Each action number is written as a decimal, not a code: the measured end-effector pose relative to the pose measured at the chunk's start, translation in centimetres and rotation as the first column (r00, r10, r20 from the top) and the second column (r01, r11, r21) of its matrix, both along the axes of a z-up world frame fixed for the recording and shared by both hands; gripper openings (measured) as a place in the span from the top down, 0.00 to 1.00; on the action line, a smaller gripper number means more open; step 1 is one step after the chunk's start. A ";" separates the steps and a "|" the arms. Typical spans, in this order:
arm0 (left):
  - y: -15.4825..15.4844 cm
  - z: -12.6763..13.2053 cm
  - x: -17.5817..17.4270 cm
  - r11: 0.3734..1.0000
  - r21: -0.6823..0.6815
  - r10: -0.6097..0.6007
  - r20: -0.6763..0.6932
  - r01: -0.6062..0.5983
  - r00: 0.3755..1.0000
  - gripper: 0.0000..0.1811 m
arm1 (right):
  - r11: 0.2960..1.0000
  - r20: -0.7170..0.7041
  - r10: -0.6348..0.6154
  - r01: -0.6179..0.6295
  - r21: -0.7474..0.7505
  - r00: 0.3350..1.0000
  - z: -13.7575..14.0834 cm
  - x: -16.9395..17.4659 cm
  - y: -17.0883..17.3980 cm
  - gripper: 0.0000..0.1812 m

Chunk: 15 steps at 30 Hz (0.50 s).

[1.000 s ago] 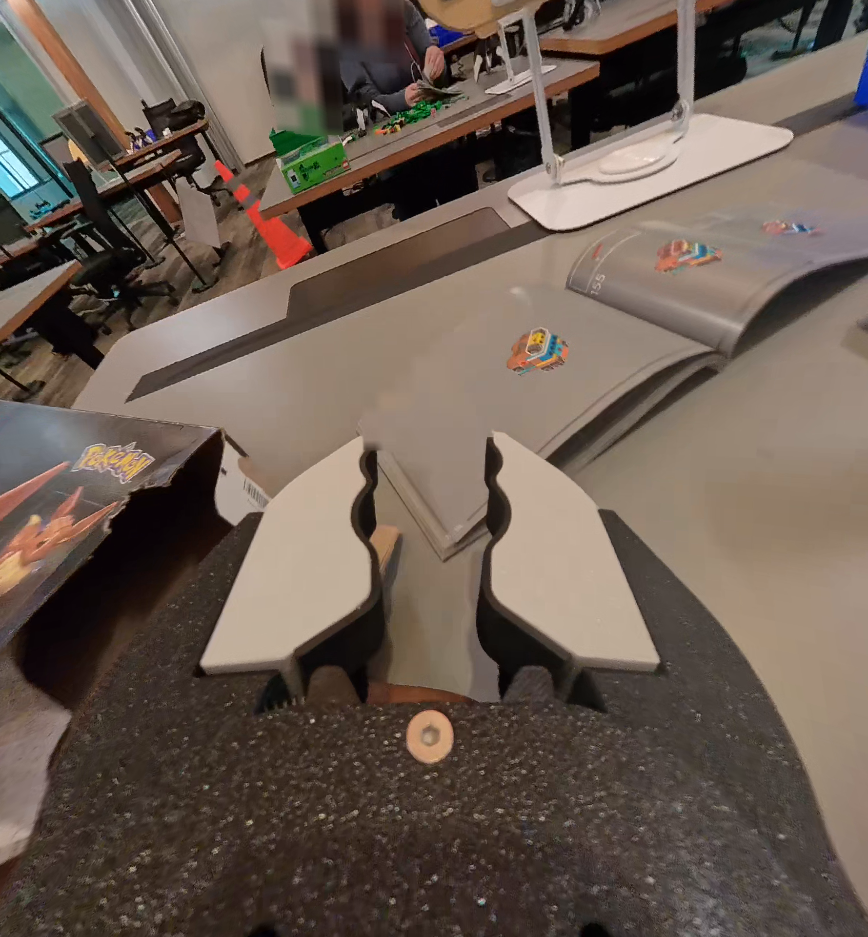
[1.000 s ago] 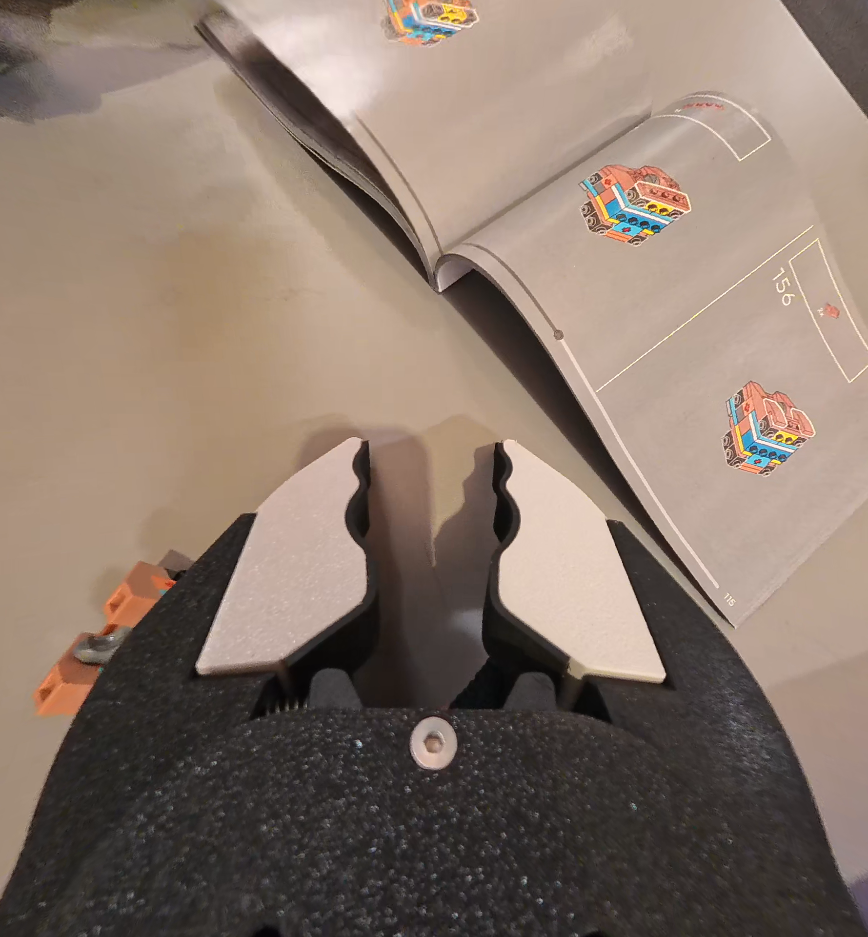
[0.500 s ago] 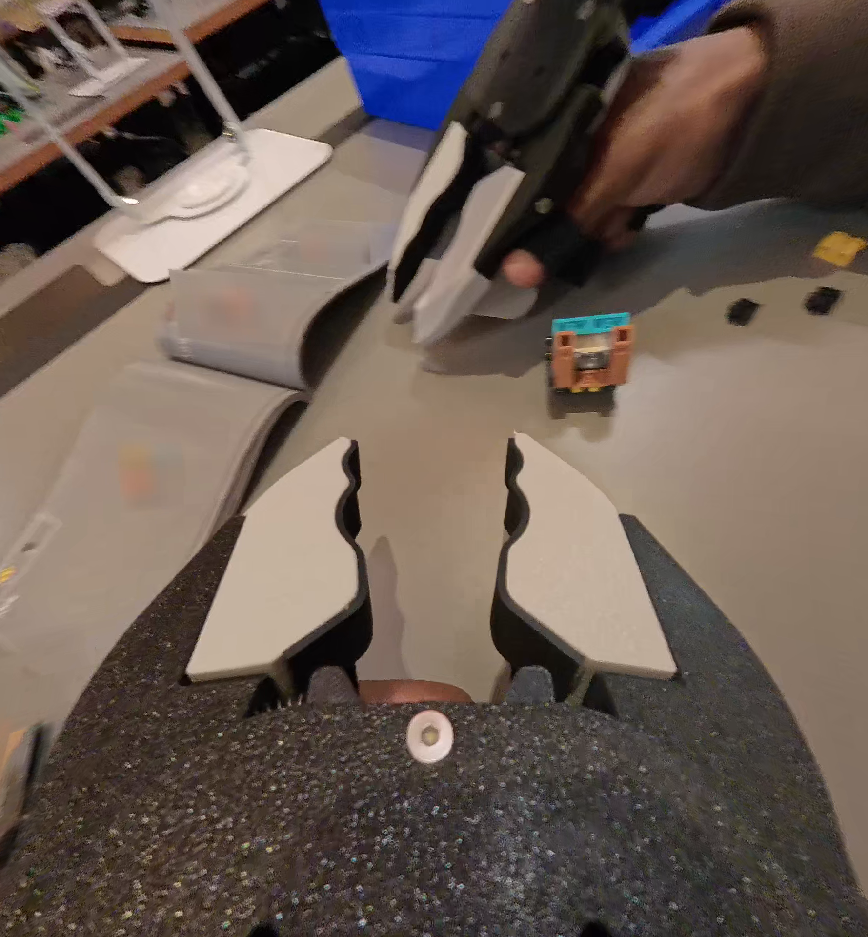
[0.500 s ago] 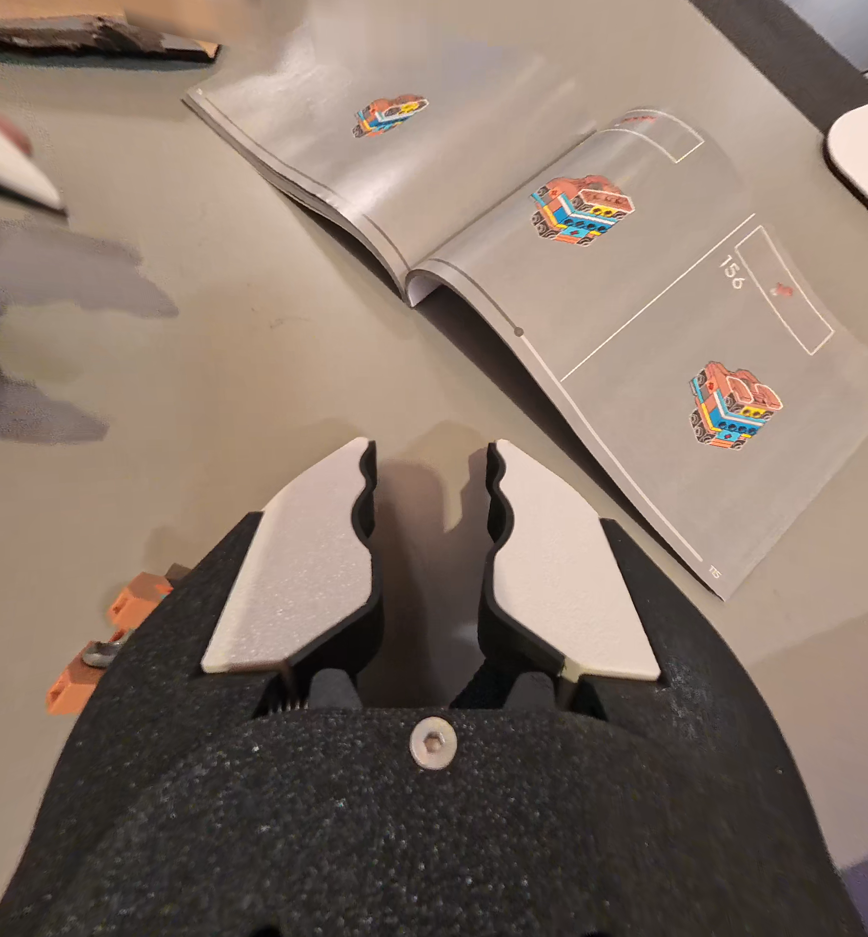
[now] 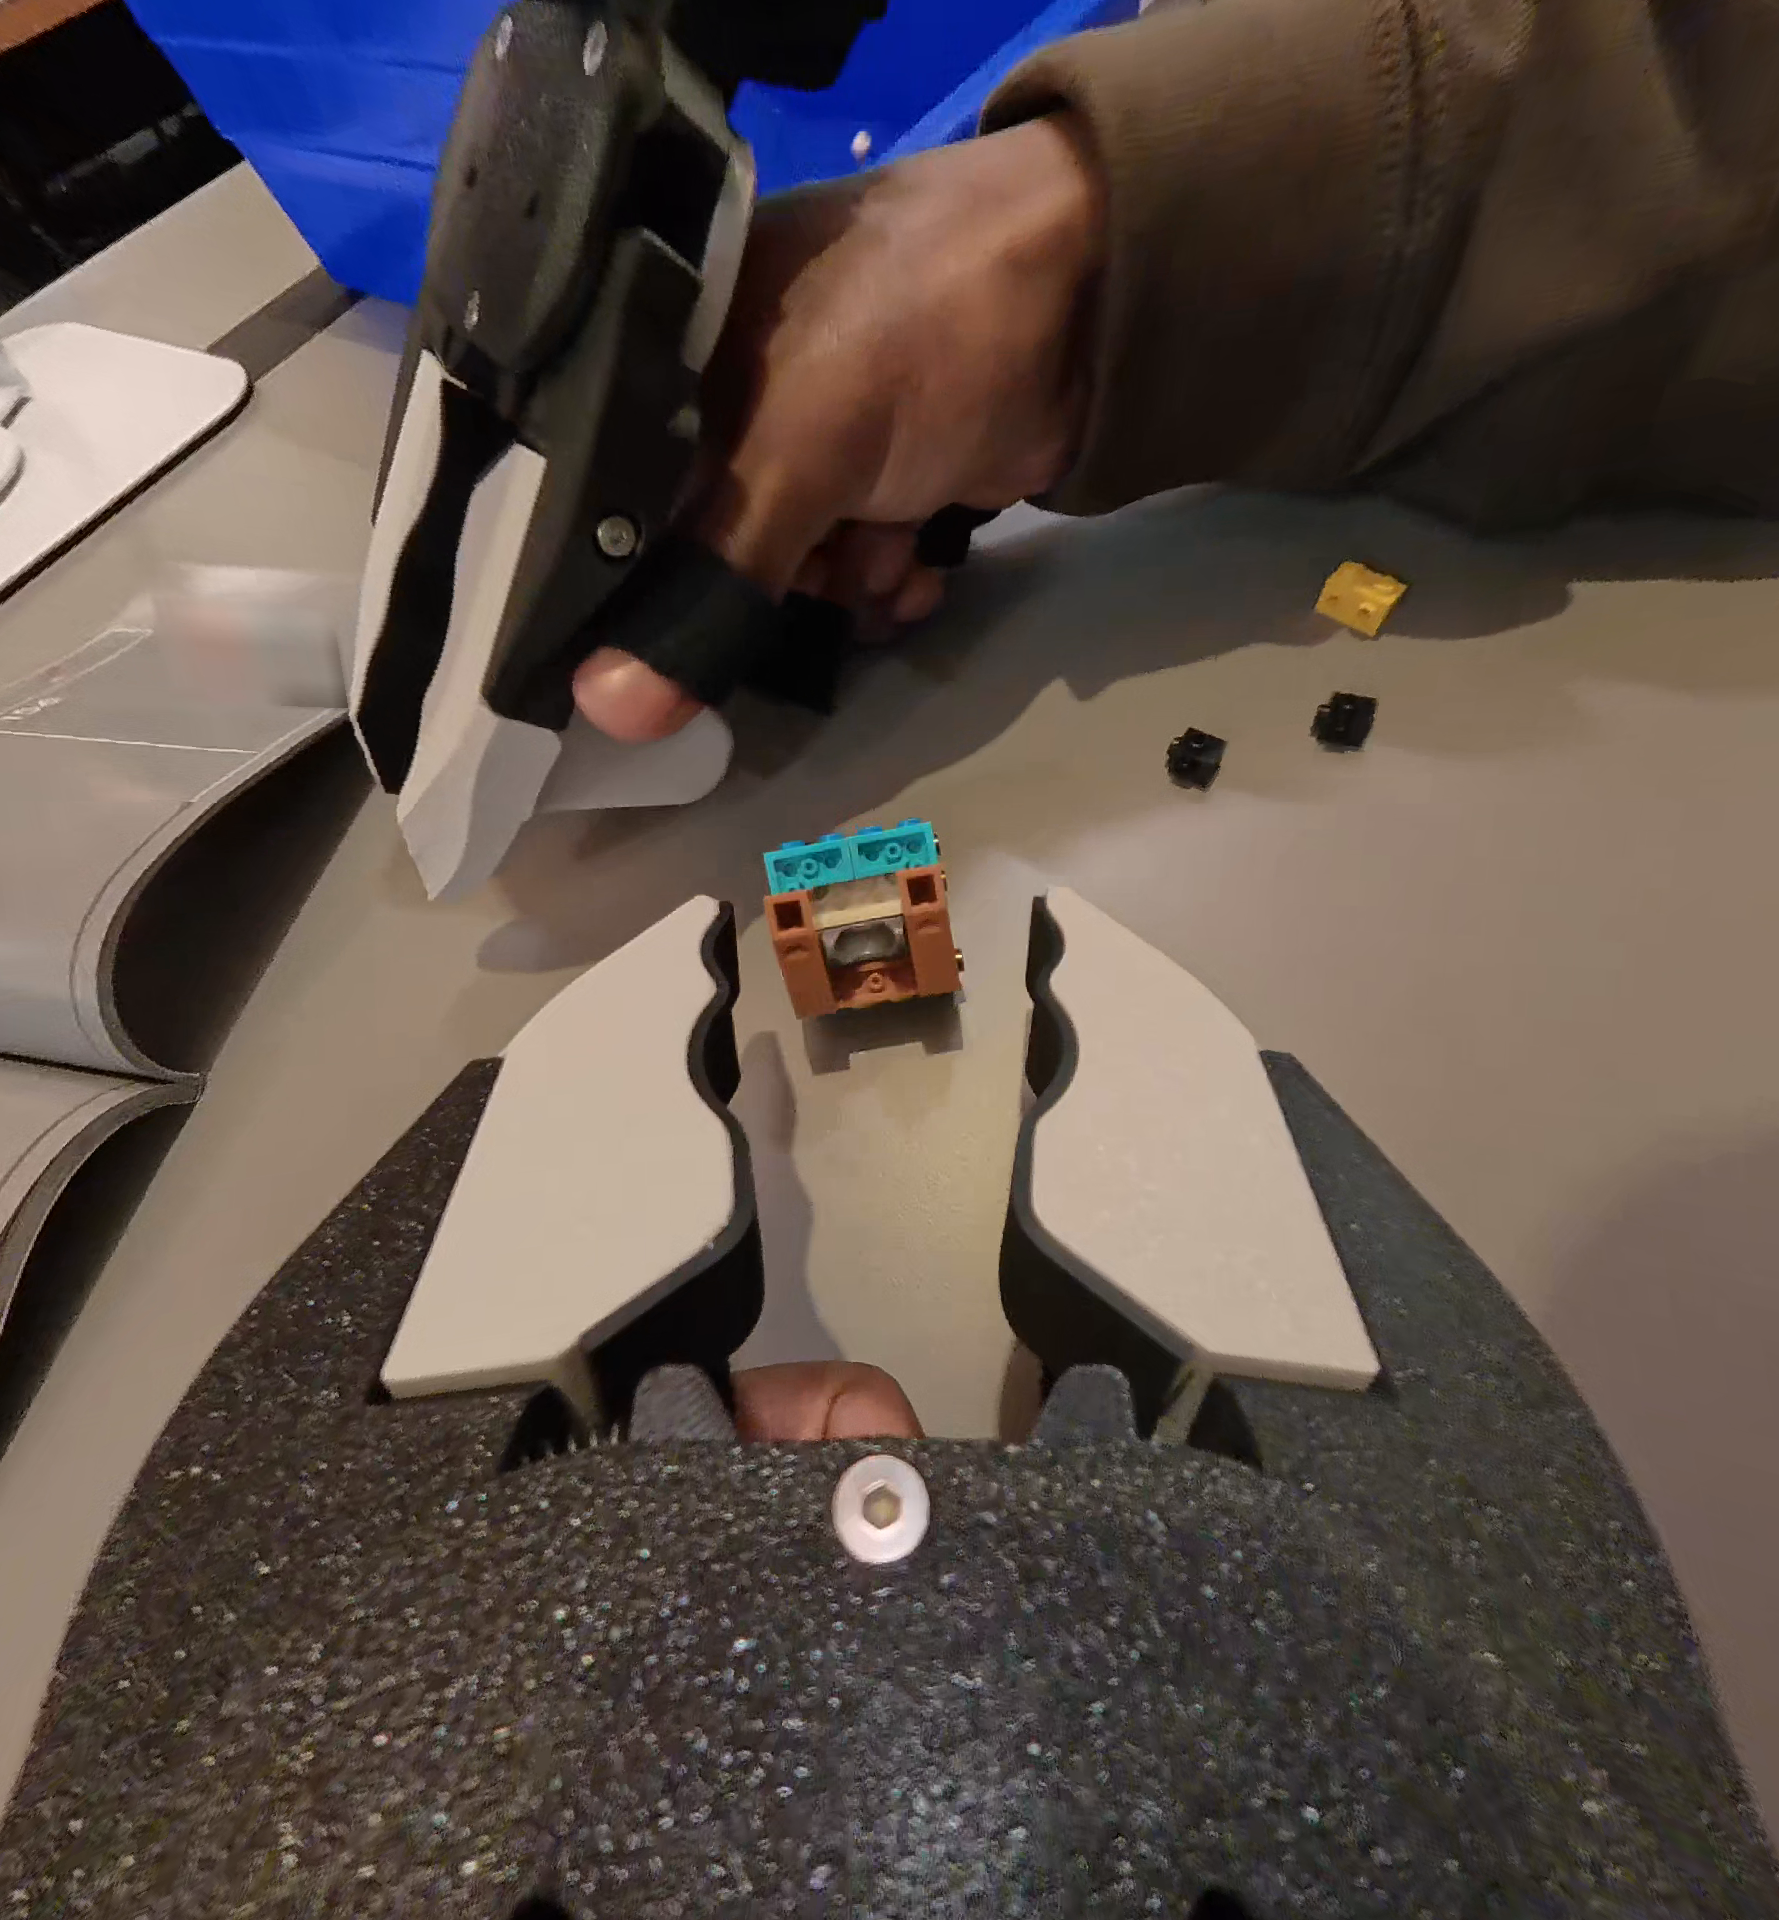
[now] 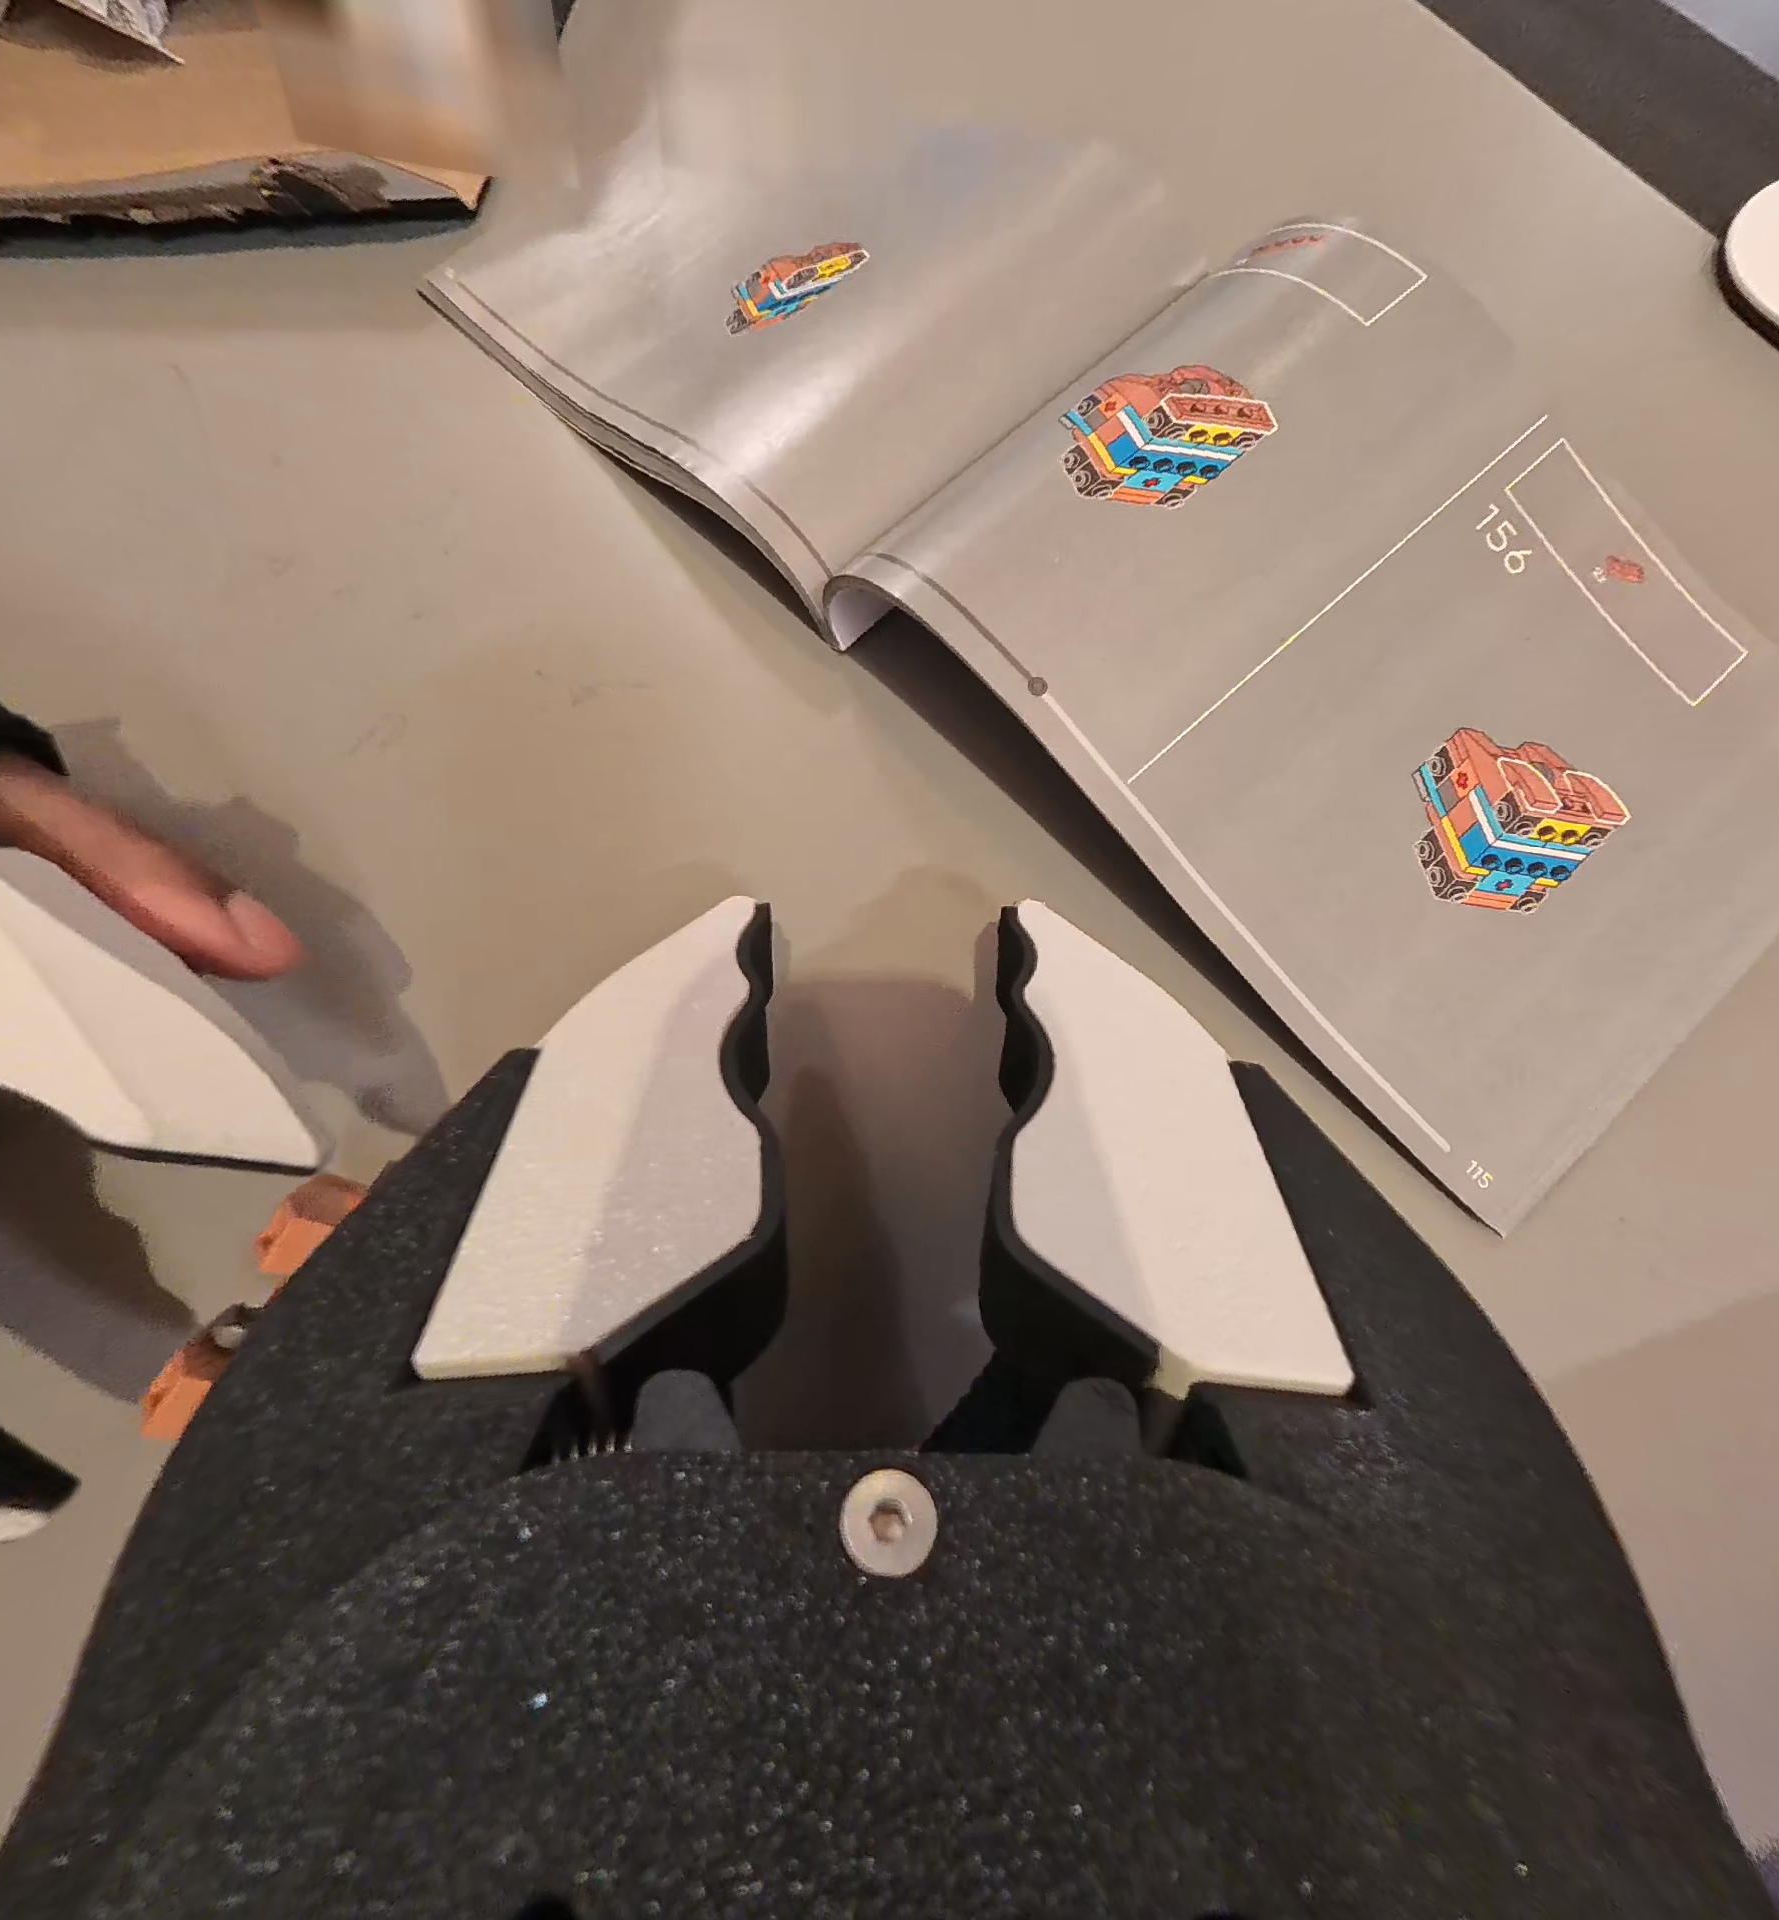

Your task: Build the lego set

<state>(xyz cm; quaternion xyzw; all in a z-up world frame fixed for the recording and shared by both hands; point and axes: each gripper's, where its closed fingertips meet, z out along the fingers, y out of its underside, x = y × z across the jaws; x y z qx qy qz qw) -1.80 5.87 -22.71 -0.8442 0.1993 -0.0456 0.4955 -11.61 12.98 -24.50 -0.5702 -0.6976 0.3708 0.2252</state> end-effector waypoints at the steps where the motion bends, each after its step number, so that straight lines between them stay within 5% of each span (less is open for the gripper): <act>1: 0.2 -0.3 0.0 1.000 -0.016 0.007 -0.013 -0.008 1.000 0.70 | 1.000 -0.001 0.000 0.000 -0.009 1.000 0.1 0.0 0.0 0.77; 15: 0.9 -2.3 -0.6 0.989 -0.144 -0.005 -0.106 -0.011 0.994 0.78 | 0.999 -0.060 0.034 -0.036 -0.039 0.998 1.1 0.5 -0.3 0.75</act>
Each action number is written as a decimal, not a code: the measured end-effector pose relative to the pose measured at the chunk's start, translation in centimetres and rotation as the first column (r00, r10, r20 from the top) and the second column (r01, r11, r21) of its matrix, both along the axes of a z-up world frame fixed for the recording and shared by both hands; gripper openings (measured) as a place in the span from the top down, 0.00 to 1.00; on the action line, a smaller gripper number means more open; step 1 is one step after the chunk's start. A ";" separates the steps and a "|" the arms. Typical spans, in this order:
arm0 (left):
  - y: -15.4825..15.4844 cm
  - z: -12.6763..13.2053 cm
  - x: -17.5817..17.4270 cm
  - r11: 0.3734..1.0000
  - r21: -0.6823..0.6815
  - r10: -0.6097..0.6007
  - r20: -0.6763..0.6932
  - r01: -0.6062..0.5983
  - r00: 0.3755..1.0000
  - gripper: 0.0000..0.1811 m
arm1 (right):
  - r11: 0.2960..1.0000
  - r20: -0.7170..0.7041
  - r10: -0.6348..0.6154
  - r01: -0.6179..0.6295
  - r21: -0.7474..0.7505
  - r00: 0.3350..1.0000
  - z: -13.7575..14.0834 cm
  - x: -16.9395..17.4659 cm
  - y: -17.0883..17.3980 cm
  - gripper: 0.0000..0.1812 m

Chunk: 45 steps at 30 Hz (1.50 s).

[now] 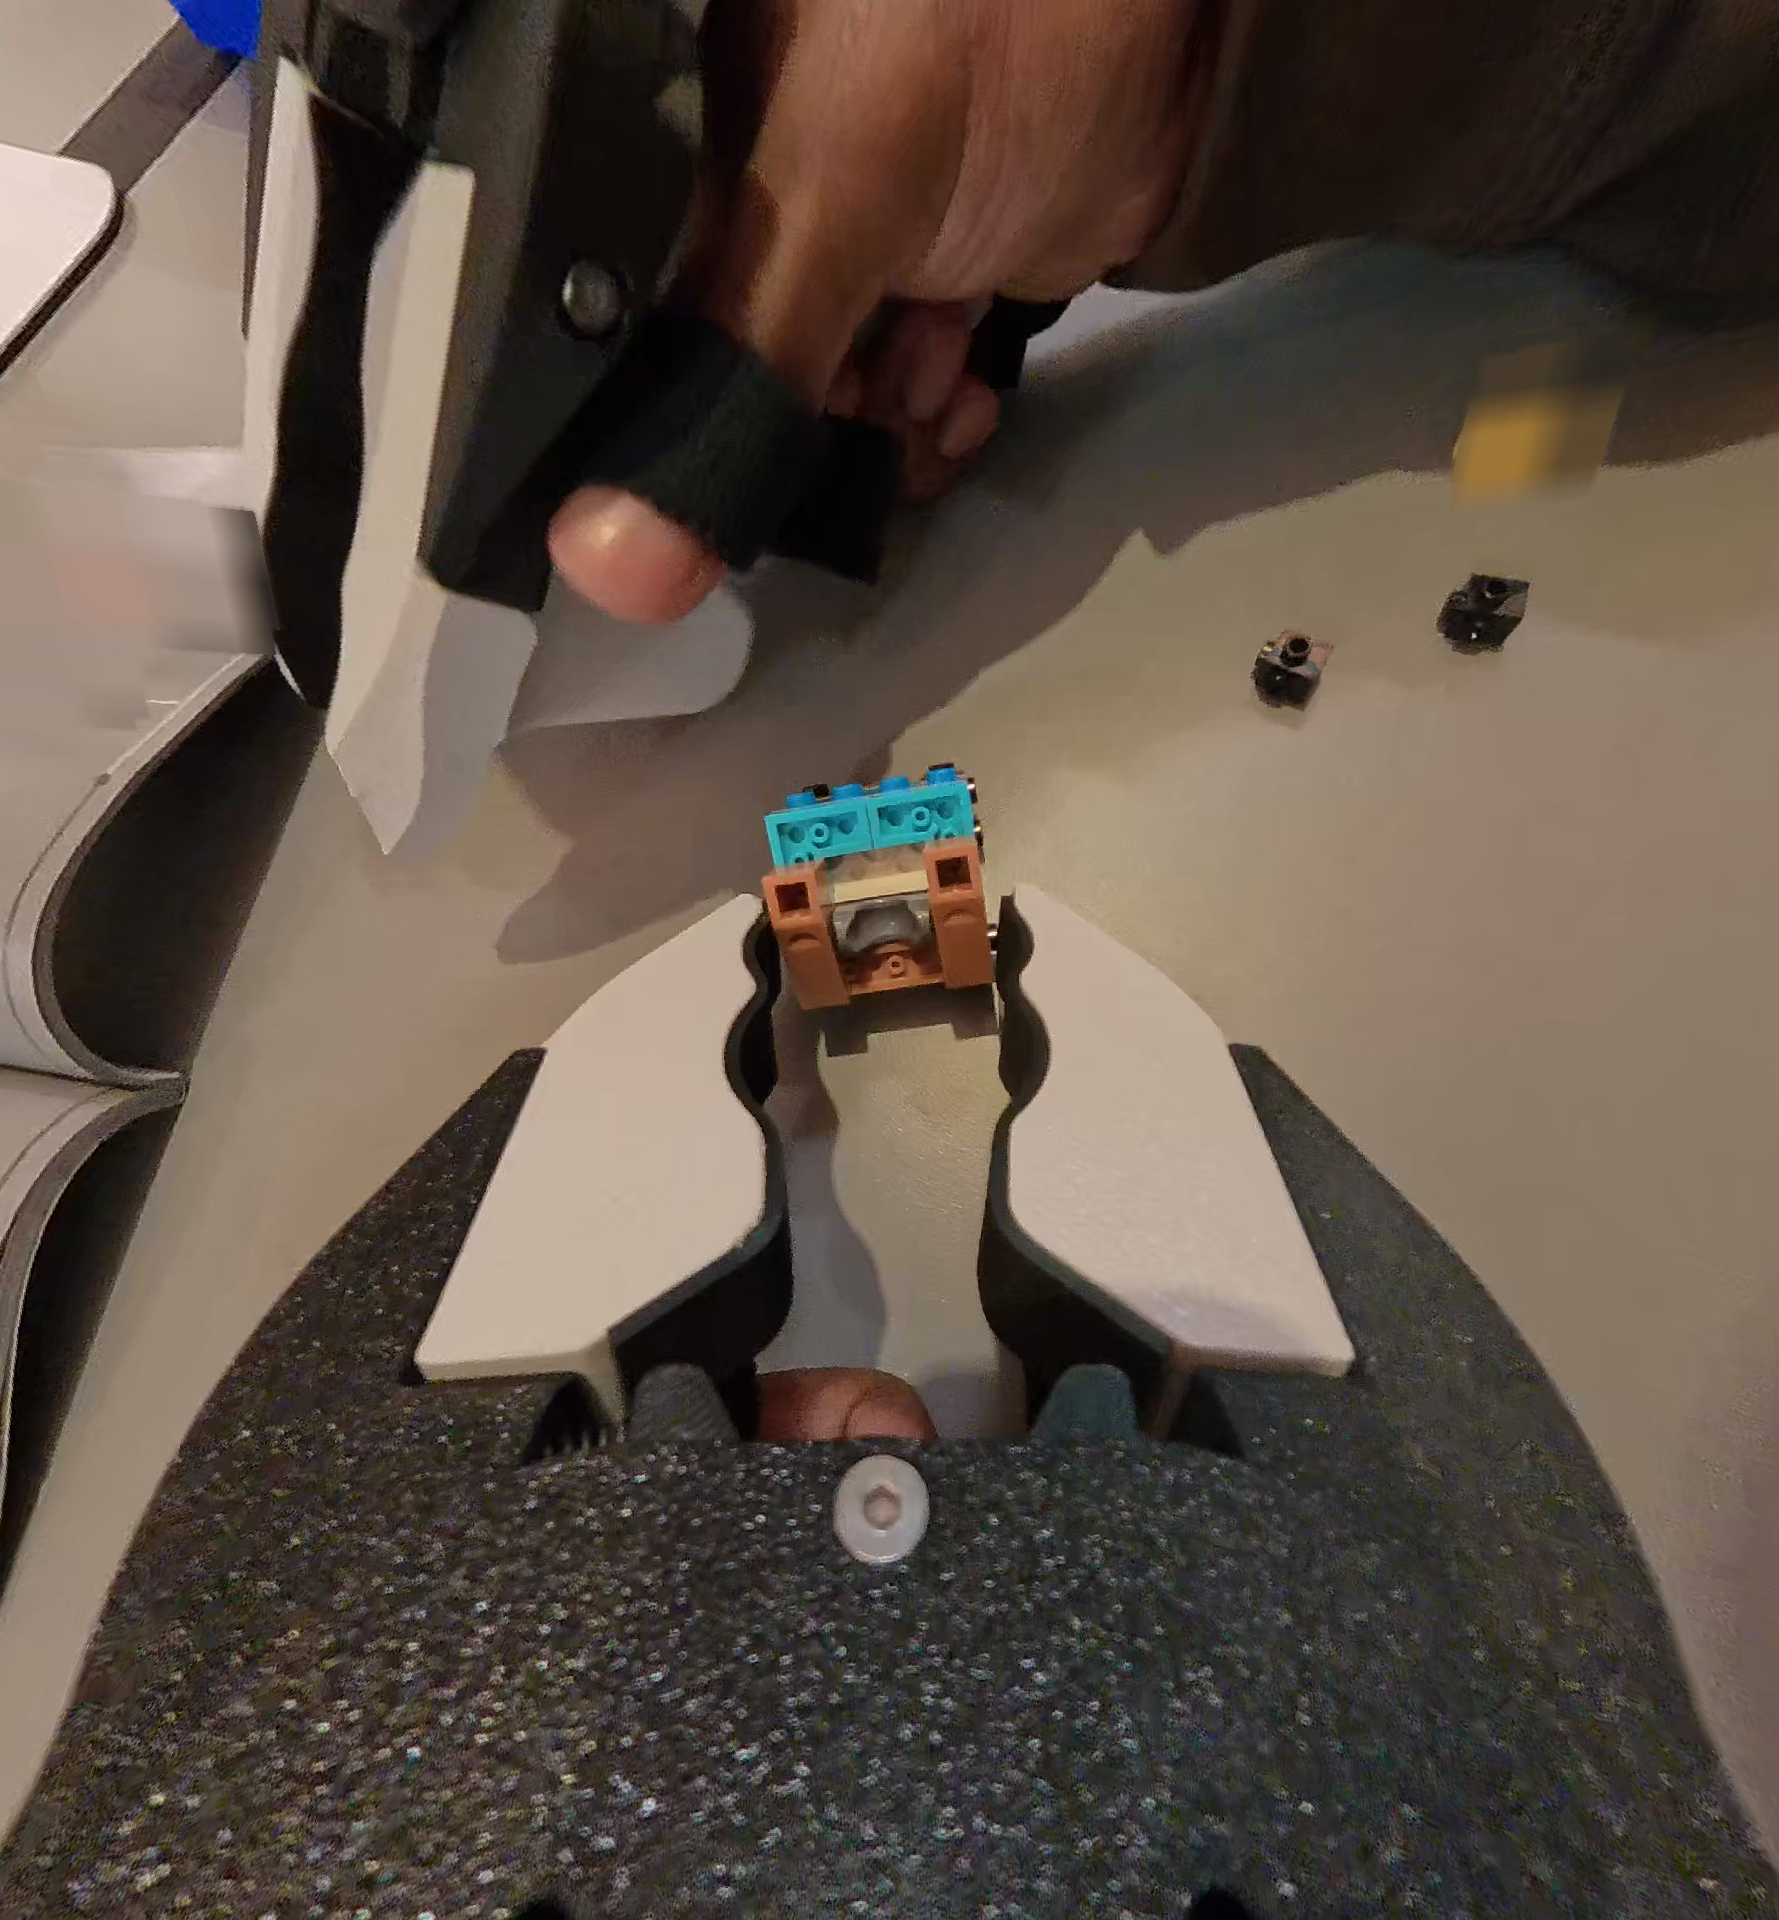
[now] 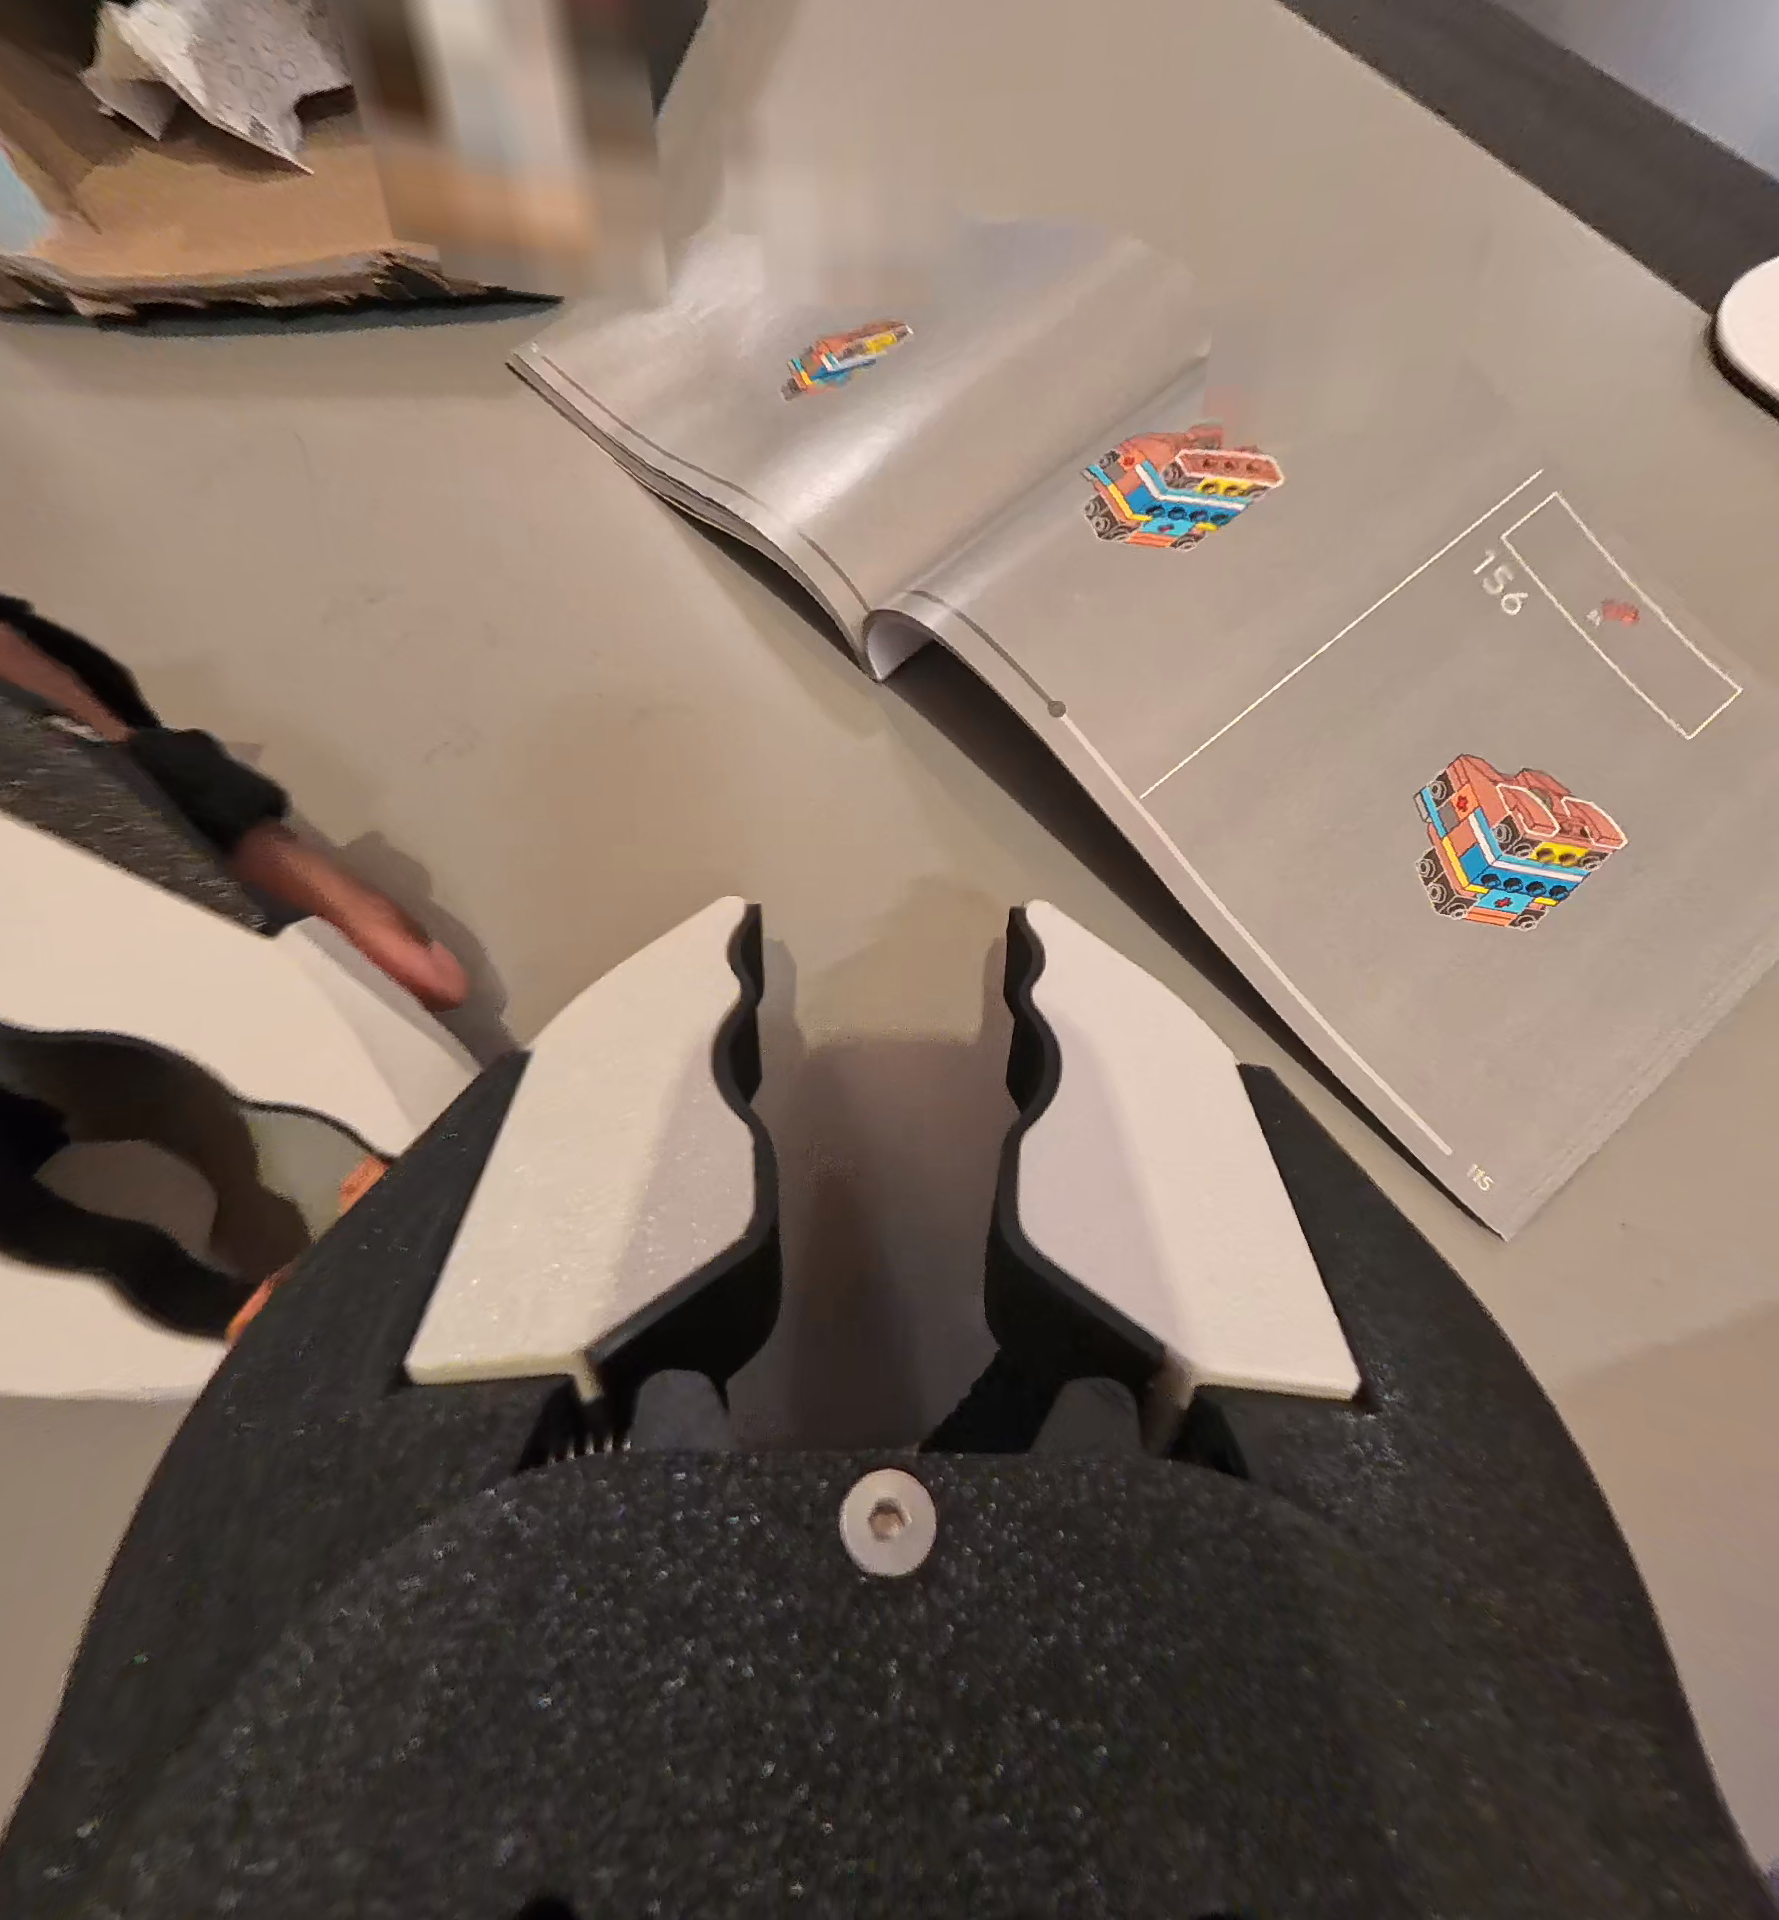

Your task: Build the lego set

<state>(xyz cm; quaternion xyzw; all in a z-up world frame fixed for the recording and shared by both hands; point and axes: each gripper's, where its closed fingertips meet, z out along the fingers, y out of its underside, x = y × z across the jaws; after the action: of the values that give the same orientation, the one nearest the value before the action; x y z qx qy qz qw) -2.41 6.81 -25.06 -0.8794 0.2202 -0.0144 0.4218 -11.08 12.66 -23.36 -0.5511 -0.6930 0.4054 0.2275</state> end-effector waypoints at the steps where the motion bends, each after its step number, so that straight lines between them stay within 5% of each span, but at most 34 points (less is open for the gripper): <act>1: 0.1 0.0 -0.1 1.000 0.000 -0.022 -0.005 0.022 1.000 0.78 | 1.000 -0.013 0.014 -0.014 -0.007 1.000 0.3 0.3 -0.1 0.75; 8: 1.7 0.9 -1.2 0.979 0.004 -0.201 -0.045 0.202 0.978 0.79 | 0.988 -0.082 0.134 -0.126 0.089 0.988 3.6 6.6 -0.1 0.74; 11: 2.0 1.1 -1.2 0.965 0.000 -0.263 -0.069 0.264 0.962 0.79 | 0.985 -0.099 0.095 -0.079 0.153 0.991 4.2 10.7 0.6 0.75; 14: 1.6 1.3 -0.8 0.951 0.007 -0.307 -0.079 0.309 0.948 0.79 | 0.983 -0.064 0.008 0.004 0.182 0.998 3.0 15.5 0.7 0.76; 21: 0.9 1.3 -0.3 0.945 0.046 -0.318 -0.091 0.323 0.944 0.80 | 0.960 0.137 -0.022 -0.018 0.281 0.990 -1.6 23.1 -2.3 0.76; 29: -0.1 1.3 0.2 0.933 0.041 -0.356 -0.046 0.358 0.933 0.80 | 0.905 0.147 0.038 -0.097 0.415 0.988 -2.1 23.5 -1.6 0.79; 36: -0.2 1.2 0.3 0.930 0.048 -0.364 -0.019 0.365 0.931 0.80 | 0.886 0.203 0.004 -0.098 0.453 0.979 -2.5 22.5 -2.5 0.95; 41: -0.1 1.2 0.6 0.928 0.060 -0.366 -0.045 0.368 0.930 0.80 | 0.864 0.172 -0.082 -0.015 0.503 0.982 -2.4 21.5 -2.0 0.96; 45: -0.2 1.1 0.7 0.924 0.059 -0.375 -0.057 0.378 0.925 0.80 | 0.837 0.130 0.007 -0.076 0.542 0.992 -1.4 21.3 -2.1 0.91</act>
<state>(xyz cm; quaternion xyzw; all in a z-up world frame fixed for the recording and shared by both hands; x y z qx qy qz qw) -1.69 6.58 -23.91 -0.8059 0.3945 -0.0676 0.4363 10.24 10.55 -24.79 -0.4722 -0.8041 0.1617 0.3230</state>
